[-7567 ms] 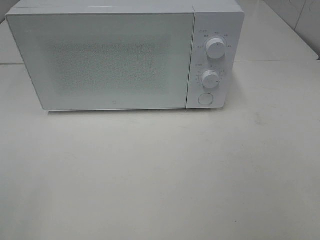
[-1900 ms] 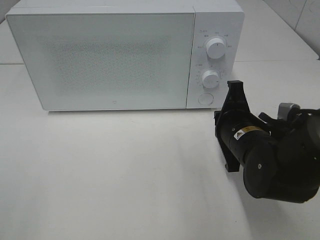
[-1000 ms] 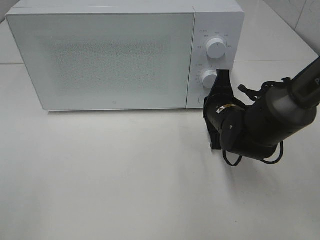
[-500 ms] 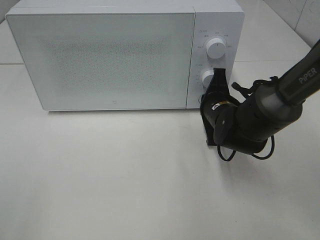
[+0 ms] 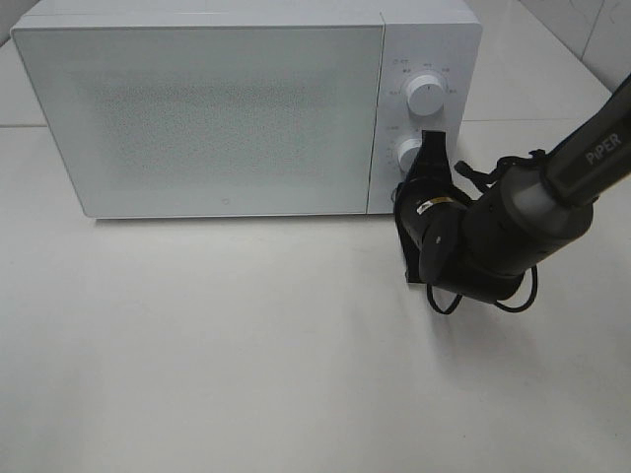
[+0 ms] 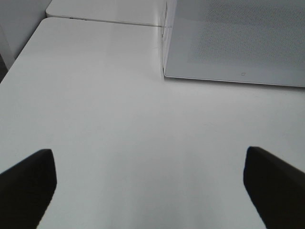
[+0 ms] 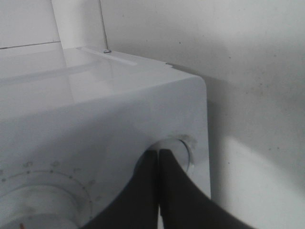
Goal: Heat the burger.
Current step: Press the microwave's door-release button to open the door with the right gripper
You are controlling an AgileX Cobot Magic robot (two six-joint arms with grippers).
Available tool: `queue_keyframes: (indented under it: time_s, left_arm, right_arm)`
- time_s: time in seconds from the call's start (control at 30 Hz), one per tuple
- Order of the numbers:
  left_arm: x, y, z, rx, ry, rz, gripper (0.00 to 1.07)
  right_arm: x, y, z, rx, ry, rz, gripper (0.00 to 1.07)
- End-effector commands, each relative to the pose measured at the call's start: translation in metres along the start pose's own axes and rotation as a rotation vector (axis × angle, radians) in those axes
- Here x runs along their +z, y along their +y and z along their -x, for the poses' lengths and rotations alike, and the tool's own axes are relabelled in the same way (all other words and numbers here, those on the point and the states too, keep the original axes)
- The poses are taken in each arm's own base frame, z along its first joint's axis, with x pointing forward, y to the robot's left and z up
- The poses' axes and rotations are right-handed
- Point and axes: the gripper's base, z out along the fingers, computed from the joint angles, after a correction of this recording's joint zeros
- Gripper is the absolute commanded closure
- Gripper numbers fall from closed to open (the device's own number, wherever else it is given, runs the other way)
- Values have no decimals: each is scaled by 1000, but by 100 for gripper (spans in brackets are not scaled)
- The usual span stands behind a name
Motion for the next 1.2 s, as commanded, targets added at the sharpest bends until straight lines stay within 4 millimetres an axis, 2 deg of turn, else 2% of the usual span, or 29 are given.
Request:
queue_keyframes:
  time_s: [0.03,0.37,0.8,1.2]
  left_arm:
    - [-2,0,-2,1,-15,0,7]
    - [-2,0,-2,1,-15,0,7]
    - [-2,0,-2,1,-15,0,7]
    - [-2,0,-2,1,-15,0,7]
  right_arm:
    - [5,19,-7,12,23,106,107]
    - [5,24,-5,12,-1,185,107]
    - [23,34,-15,35,-26,315,107]
    - [24,34,-16,6,-35,301,107]
